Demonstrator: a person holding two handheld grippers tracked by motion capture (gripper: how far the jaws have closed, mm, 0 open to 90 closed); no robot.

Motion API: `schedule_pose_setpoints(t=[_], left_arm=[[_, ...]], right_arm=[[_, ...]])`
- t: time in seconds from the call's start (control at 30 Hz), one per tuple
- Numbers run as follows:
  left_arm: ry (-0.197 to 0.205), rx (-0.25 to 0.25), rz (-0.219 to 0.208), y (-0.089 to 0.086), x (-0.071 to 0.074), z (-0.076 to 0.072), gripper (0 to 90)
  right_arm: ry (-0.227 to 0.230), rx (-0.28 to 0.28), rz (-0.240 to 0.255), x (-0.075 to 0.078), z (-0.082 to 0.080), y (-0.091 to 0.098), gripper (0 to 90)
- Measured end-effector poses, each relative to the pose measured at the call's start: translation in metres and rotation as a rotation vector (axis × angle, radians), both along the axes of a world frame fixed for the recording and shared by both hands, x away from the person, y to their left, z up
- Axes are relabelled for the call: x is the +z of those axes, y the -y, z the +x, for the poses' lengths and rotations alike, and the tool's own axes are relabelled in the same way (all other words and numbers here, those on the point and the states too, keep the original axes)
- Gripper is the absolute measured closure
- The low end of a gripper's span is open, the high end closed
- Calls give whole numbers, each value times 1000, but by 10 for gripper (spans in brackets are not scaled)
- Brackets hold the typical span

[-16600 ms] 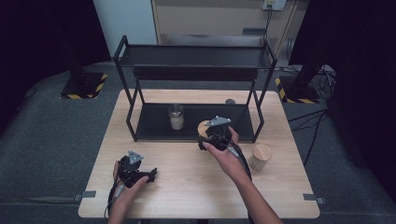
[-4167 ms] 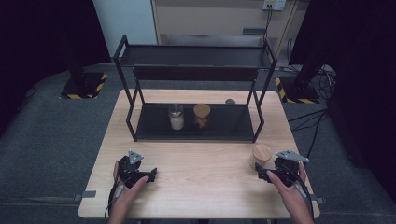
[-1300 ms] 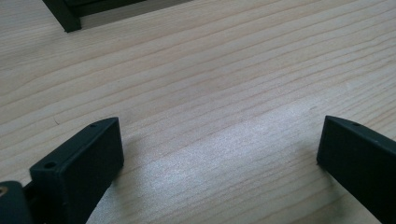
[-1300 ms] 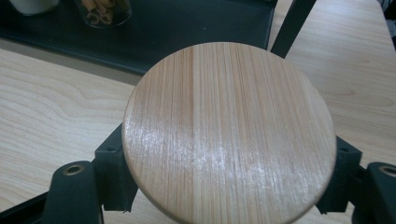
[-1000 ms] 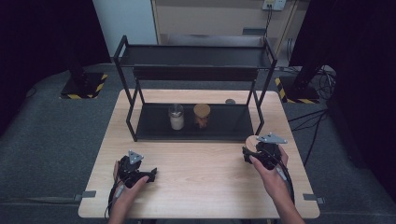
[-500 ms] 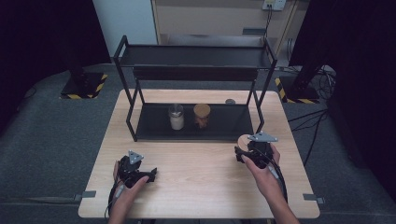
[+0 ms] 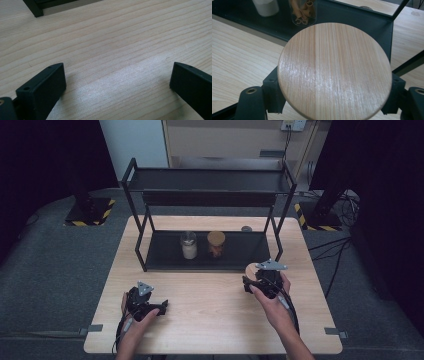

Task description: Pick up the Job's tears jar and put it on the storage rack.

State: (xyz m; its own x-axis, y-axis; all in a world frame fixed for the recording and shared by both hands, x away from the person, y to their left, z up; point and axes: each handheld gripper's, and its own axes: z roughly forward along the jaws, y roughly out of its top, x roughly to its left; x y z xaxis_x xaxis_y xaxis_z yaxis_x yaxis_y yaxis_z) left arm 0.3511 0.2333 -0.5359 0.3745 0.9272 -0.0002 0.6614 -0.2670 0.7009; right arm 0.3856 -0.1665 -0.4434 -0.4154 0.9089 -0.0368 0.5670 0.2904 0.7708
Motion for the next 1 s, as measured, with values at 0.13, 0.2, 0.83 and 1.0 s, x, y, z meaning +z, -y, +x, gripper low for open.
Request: schedule_pose_setpoints(t=[0.13, 0.2, 0.83, 1.0], left_arm=[[0, 0, 0, 0, 0, 0, 0], [0, 0, 0, 0, 0, 0, 0], [0, 0, 0, 0, 0, 0, 0], [0, 0, 0, 0, 0, 0, 0]], right_arm=[[0, 4, 8, 0, 0, -5, 256], [-2, 5, 10, 0, 1, -7, 256], [-2, 27, 8, 1, 8, -27, 256], [-3, 25, 3, 0, 13, -29, 256]])
